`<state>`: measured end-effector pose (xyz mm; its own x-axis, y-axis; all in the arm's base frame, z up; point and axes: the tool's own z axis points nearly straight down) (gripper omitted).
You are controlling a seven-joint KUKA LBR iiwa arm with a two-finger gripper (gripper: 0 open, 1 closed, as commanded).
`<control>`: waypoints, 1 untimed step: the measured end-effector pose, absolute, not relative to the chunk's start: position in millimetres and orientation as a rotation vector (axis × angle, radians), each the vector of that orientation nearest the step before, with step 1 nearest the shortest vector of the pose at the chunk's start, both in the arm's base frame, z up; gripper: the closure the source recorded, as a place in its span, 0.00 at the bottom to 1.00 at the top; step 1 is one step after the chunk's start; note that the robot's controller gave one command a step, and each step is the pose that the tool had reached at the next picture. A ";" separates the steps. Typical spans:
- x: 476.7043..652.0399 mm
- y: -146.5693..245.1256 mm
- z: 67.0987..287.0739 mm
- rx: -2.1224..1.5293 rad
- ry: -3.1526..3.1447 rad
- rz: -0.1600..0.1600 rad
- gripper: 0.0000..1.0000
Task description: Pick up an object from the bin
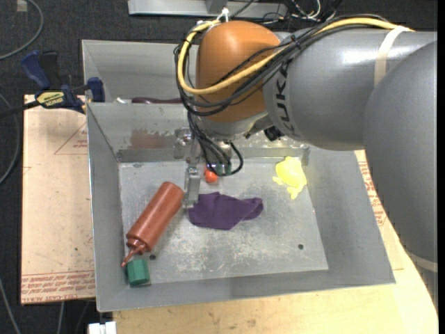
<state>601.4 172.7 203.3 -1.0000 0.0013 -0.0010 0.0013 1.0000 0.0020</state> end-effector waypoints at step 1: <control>601.4 172.7 203.3 0.002 3.141 0.003 0.00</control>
Offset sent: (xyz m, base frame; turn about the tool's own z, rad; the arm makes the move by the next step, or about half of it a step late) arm -0.0197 -0.0415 -0.1333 -0.1070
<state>601.4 172.7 203.3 -1.0000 0.0013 -0.0010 0.0013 1.0000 0.0021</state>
